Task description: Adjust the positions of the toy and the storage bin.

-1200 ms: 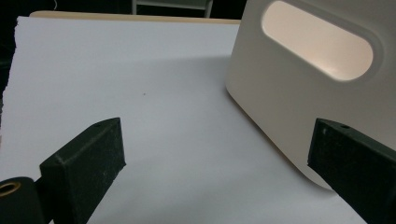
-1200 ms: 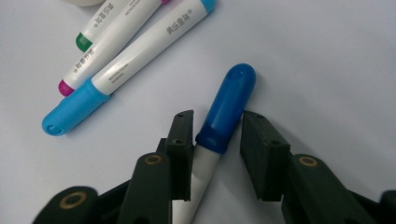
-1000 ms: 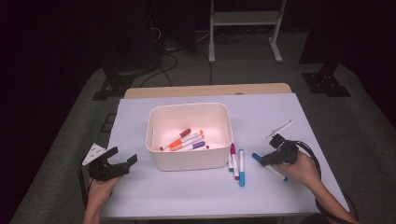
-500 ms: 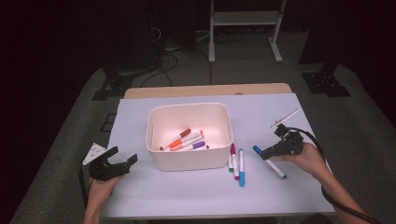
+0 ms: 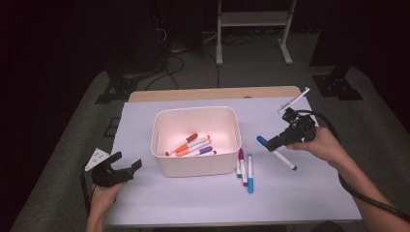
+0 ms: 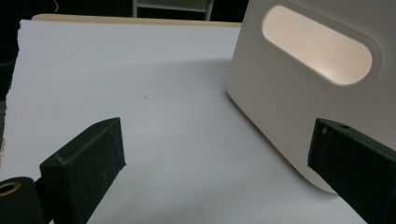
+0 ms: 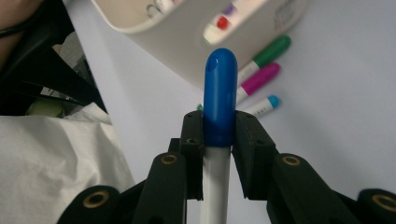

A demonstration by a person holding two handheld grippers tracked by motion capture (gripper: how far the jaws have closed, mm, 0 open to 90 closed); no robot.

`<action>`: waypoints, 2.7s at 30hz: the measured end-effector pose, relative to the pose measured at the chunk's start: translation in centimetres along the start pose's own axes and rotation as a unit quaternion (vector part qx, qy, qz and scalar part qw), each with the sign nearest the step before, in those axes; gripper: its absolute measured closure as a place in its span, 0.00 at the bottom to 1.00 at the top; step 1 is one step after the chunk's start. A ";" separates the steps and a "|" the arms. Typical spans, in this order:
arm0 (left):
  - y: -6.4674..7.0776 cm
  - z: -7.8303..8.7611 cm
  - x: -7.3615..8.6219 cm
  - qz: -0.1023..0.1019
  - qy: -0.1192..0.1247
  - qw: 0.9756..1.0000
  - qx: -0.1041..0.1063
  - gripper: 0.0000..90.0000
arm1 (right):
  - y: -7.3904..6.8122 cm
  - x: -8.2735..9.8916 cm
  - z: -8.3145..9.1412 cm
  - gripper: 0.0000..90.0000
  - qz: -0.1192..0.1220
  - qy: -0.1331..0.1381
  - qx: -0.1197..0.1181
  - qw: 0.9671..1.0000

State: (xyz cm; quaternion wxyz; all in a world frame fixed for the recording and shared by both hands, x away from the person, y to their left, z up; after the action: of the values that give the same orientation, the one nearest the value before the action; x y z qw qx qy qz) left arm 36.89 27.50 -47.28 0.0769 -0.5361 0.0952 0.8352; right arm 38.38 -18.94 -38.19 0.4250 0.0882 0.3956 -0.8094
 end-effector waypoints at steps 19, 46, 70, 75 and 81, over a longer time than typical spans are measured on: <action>0.1 -0.1 0.0 0.000 -0.001 1.000 0.004 0.03 | -5.8 -8.5 -1.6 0.81 0.071 -0.062 -0.035 0.995; -0.2 0.3 -0.2 0.005 0.007 1.000 0.005 0.03 | -7.6 -16.4 -12.3 0.81 0.129 -0.164 -0.069 0.976; -0.2 0.3 -0.2 -0.001 0.006 1.000 0.005 0.03 | -5.0 -15.1 -17.6 0.81 0.125 -0.205 -0.062 0.969; -0.2 0.3 -0.2 -0.002 0.006 1.000 0.005 0.03 | -4.3 -14.4 -18.7 0.66 0.106 -0.220 -0.041 0.969; -0.1 0.2 -0.2 -0.002 0.006 1.000 0.005 0.03 | -4.5 -14.7 -17.7 0.67 0.113 -0.193 -0.042 0.974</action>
State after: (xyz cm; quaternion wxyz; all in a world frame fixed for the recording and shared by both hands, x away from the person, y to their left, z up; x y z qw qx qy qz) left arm 36.81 27.68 -47.05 0.0811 -0.5409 0.0990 0.8313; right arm 40.66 4.26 -40.50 0.5851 -0.0440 0.3273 -0.7407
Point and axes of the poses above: each handheld gripper's, and its own axes: z roughly backward along the jaws, x roughly out of its underside, y roughly to its right, the point moved 9 cm from there along -z, roughly forward along the jaws, and after that the axes turned 14 degrees about -x, right-handed, at the moved point
